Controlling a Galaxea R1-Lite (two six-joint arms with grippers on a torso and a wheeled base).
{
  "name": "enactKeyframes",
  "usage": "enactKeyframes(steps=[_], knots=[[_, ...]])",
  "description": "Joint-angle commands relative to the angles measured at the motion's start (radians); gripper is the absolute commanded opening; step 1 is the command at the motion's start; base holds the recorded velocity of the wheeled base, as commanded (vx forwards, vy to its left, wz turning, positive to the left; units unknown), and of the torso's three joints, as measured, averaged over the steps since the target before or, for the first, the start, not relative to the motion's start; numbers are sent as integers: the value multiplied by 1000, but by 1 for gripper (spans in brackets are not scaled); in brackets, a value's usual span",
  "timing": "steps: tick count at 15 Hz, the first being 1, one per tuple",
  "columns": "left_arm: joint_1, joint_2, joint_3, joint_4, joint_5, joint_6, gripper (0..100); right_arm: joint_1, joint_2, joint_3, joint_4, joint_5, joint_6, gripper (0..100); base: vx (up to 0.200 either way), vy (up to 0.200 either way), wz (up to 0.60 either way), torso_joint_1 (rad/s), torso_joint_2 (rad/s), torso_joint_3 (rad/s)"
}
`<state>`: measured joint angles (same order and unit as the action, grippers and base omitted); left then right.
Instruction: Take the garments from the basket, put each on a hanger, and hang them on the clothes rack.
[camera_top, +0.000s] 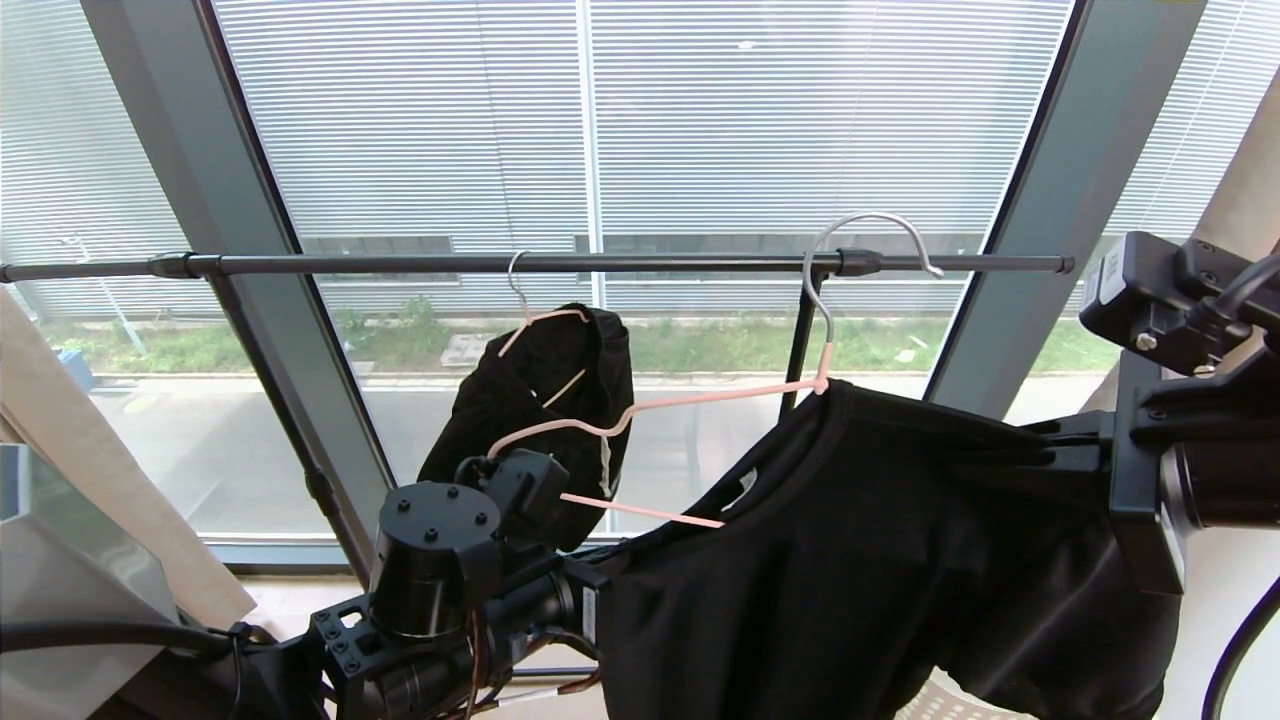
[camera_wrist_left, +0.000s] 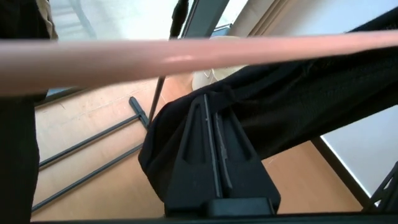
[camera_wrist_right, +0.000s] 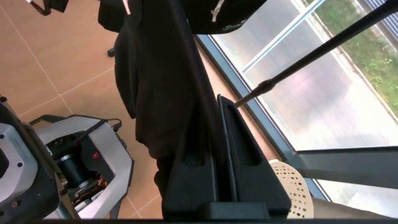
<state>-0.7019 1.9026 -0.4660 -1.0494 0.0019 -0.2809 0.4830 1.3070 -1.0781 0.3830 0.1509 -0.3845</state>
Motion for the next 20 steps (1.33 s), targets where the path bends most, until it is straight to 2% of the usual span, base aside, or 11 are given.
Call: enactKeyframes(steps=[1,5,8,13,20], knots=[[-41,7,10,-11,0,46,0,2,21,3,-18,3,9,0,0,0,0,0,0,0],[-50,12,99,-158,-31,172,0,2,28,10,-18,3,18,0,0,0,0,0,0,0],[-51,30,151,-205,-43,284,0,2,38,6,-19,3,27,0,0,0,0,0,0,0],[-42,41,193,-314,-45,293,0,-23,26,32,-19,4,56,0,0,0,0,0,0,0],[104,70,167,-342,-40,262,0,-60,-45,75,-19,36,56,0,0,0,0,0,0,0]])
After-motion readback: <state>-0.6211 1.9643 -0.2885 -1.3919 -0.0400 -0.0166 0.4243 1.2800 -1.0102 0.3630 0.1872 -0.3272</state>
